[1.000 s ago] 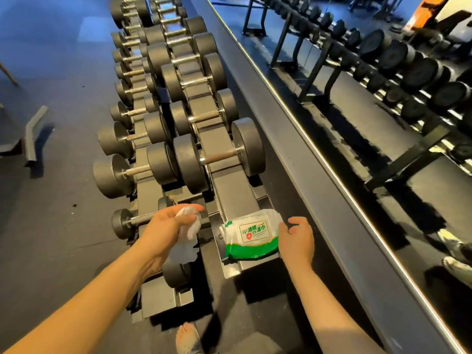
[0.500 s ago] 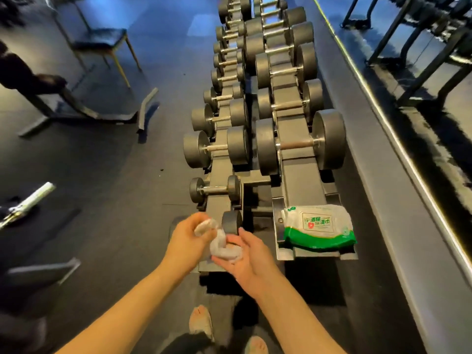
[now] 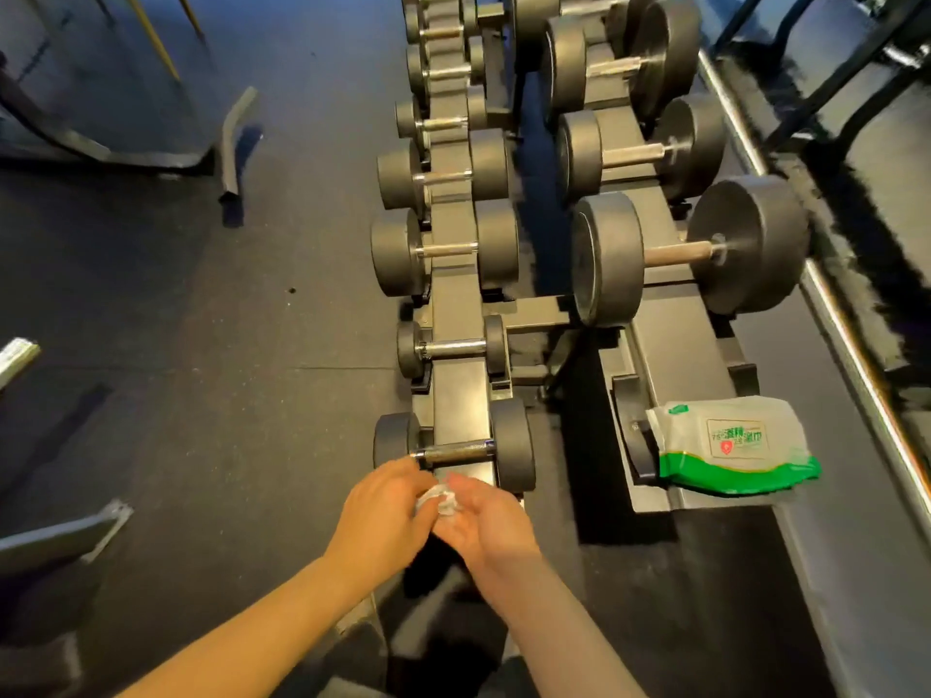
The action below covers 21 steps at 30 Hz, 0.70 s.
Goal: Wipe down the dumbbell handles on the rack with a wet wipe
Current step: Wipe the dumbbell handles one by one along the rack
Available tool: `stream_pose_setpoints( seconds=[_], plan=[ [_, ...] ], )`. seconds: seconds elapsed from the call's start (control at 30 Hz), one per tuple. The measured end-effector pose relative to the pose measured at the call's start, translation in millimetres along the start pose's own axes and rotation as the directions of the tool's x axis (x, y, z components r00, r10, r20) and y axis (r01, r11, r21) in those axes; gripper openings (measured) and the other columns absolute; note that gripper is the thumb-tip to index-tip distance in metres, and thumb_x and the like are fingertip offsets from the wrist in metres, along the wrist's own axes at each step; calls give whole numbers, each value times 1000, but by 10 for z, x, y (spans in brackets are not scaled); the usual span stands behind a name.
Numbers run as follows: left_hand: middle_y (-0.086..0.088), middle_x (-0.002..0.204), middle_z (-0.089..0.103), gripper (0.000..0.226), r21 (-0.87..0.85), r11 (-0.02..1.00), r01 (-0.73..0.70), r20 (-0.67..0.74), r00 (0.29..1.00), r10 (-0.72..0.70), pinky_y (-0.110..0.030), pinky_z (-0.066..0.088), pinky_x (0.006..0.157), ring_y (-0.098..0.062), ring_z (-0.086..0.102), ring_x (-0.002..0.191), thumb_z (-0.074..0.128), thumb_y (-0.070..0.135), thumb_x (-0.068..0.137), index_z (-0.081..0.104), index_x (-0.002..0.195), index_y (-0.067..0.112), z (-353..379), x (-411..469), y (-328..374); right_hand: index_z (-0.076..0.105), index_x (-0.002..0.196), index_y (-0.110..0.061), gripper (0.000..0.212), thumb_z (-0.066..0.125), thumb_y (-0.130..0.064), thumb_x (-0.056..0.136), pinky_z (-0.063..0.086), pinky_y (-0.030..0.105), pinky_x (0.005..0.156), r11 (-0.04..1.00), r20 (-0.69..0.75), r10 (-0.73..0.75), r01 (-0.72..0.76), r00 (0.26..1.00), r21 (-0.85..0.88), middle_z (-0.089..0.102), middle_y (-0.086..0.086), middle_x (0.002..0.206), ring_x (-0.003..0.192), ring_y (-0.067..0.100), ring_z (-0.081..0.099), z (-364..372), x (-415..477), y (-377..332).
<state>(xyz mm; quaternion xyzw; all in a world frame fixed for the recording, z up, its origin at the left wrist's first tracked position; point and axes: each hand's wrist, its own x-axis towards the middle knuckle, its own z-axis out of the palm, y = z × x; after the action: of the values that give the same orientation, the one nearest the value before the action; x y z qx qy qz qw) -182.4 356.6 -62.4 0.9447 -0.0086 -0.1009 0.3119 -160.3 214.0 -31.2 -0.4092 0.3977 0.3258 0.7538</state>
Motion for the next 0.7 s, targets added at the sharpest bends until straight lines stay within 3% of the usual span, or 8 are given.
stream_pose_setpoints(
  seconds=[0.07, 0.17, 0.23, 0.37, 0.43, 0.5, 0.6, 0.7],
  plan=[
    [14, 87, 64, 6, -91, 994, 57, 83, 995, -49, -28, 46, 68, -8, 59, 80, 63, 29, 94, 67, 92, 33, 42, 149, -148, 68, 114, 5, 21, 57, 3, 97, 61, 29, 71, 961, -127, -95, 58, 987, -269, 71, 20, 104, 89, 28, 69, 27, 94, 27],
    [13, 73, 59, 13, -162, 981, 106, 96, 991, -91, -30, 46, 64, -9, 54, 68, 61, 24, 95, 55, 85, 30, 216, 331, -335, 71, 103, 0, 13, 62, 2, 94, 58, 28, 69, 889, -139, -204, 124, 969, -442, 75, 18, 92, 84, 27, 72, -73, 182, 6],
    [16, 78, 60, 10, -185, 974, 132, 101, 988, -115, -29, 45, 67, -6, 55, 73, 62, 24, 95, 60, 87, 30, 370, 449, -464, 71, 98, -3, 12, 61, 2, 95, 57, 26, 67, 820, -133, -301, 185, 944, -542, 75, 18, 91, 82, 26, 71, -227, 342, -120],
    [13, 87, 67, 7, -246, 933, 262, 133, 963, -235, -32, 51, 72, -8, 63, 82, 64, 26, 95, 68, 90, 28, 732, 717, -608, 72, 95, -23, 18, 59, -11, 98, 50, 25, 70, 339, -40, -619, 222, 784, -914, 71, -2, 89, 86, 14, 67, -608, 1046, -688],
    [12, 85, 68, 9, -328, 896, 300, 96, 954, -284, -26, 51, 71, -3, 62, 79, 66, 25, 96, 70, 89, 28, 926, 880, -589, 70, 107, -22, 15, 58, -18, 99, 50, 26, 79, 94, 97, -682, 218, 725, -971, 64, -6, 100, 92, 11, 62, -673, 1425, -916],
    [11, 86, 68, 6, -390, 876, 282, 21, 954, -298, -19, 49, 73, 0, 62, 81, 68, 24, 96, 72, 93, 26, 1130, 1055, -507, 68, 114, -19, 17, 57, -21, 101, 50, 30, 85, -82, 234, -688, 246, 687, -966, 60, -5, 105, 97, 13, 60, -662, 1785, -1053],
    [10, 95, 68, 8, -377, 908, 182, -110, 965, -239, -9, 41, 77, 0, 58, 84, 66, 22, 97, 73, 102, 21, 1453, 1253, -362, 68, 114, -17, 19, 55, -23, 101, 52, 39, 93, -119, 325, -651, 331, 686, -936, 59, -3, 106, 104, 16, 58, -643, 2219, -1075],
    [3, 97, 70, 11, -288, 947, 139, -160, 969, -191, -25, 47, 84, -10, 60, 89, 64, 17, 97, 74, 100, 17, 1805, 1327, -317, 68, 103, -17, 17, 52, -23, 102, 52, 43, 91, -106, 340, -650, 361, 680, -926, 60, -3, 102, 100, 17, 57, -686, 2418, -976]
  ],
)
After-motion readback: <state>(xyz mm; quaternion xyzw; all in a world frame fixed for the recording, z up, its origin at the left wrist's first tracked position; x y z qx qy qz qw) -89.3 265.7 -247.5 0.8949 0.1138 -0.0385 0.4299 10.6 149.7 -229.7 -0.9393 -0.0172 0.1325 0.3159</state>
